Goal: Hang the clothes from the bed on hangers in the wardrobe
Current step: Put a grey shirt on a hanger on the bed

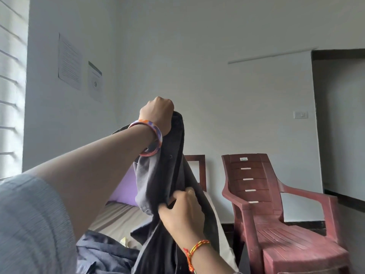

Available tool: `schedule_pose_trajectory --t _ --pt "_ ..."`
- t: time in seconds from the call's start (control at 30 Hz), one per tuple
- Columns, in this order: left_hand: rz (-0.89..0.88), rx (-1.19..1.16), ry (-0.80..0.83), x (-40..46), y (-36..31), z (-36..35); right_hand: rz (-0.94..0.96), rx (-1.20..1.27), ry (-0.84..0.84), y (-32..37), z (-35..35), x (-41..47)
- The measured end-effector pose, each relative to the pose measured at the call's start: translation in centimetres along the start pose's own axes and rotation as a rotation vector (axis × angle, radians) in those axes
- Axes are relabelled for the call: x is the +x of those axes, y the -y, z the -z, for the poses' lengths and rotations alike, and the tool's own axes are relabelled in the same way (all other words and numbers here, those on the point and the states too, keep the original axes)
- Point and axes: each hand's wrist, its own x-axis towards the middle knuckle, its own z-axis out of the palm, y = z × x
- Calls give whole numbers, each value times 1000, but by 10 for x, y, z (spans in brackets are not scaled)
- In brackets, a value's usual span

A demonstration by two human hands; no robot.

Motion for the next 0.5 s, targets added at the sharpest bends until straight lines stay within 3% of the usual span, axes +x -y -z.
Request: schedule_pose_trajectory --t 0.17,0.27,0.33,0.4,0.5 --pt "16 7 -51 2 1 6 -294 86 253 -26 -17 0" --pt "61 18 -48 0 6 4 -354 239 368 -36 -13 -7" --pt "165 10 -53 1 22 5 -357 384 355 -47 10 12" --pt "307 -33 -78 7 46 6 -312 427 49 -58 52 58" --pt "401 -211 -142 22 58 2 -59 69 -590 -37 155 130"
